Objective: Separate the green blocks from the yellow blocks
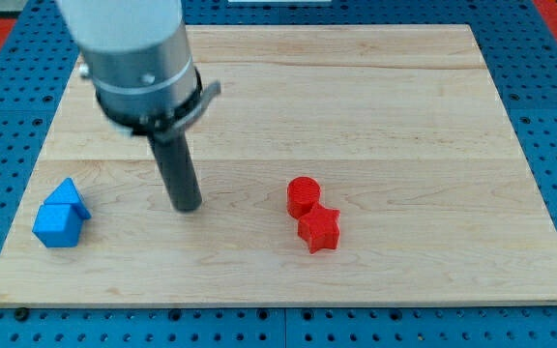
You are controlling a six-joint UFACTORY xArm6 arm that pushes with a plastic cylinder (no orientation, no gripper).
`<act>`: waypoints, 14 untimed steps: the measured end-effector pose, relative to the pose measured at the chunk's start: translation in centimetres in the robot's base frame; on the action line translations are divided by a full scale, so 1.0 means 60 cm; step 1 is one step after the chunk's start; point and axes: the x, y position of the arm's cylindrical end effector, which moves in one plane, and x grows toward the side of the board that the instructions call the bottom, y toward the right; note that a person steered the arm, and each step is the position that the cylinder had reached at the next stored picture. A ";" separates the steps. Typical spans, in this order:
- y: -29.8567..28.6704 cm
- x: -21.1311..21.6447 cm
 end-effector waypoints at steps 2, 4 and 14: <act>-0.176 -0.190; -0.330 -0.261; -0.259 -0.459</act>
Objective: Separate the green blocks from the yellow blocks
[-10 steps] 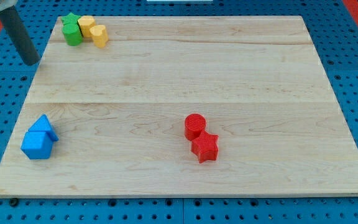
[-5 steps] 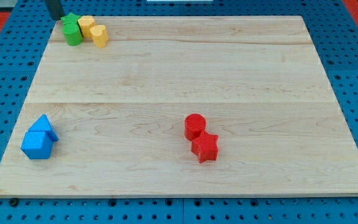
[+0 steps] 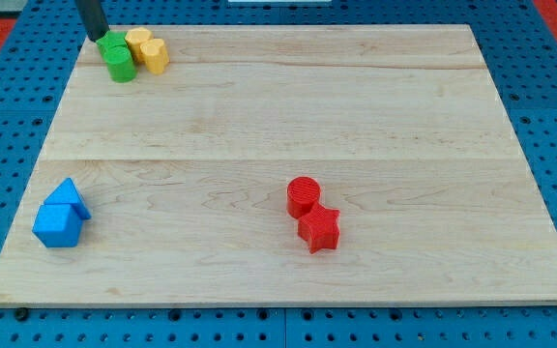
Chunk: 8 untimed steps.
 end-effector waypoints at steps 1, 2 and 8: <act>0.001 0.020; 0.010 0.064; 0.079 -0.010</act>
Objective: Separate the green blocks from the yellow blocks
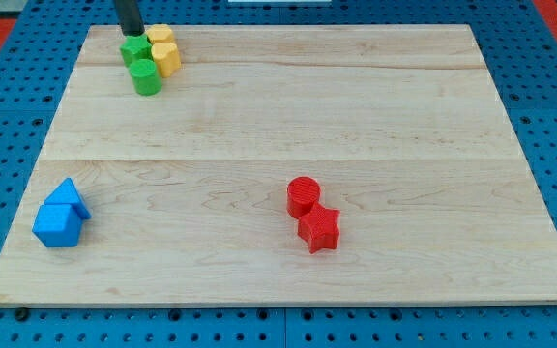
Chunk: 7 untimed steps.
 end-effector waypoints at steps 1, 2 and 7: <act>0.000 0.032; 0.005 0.073; 0.062 0.311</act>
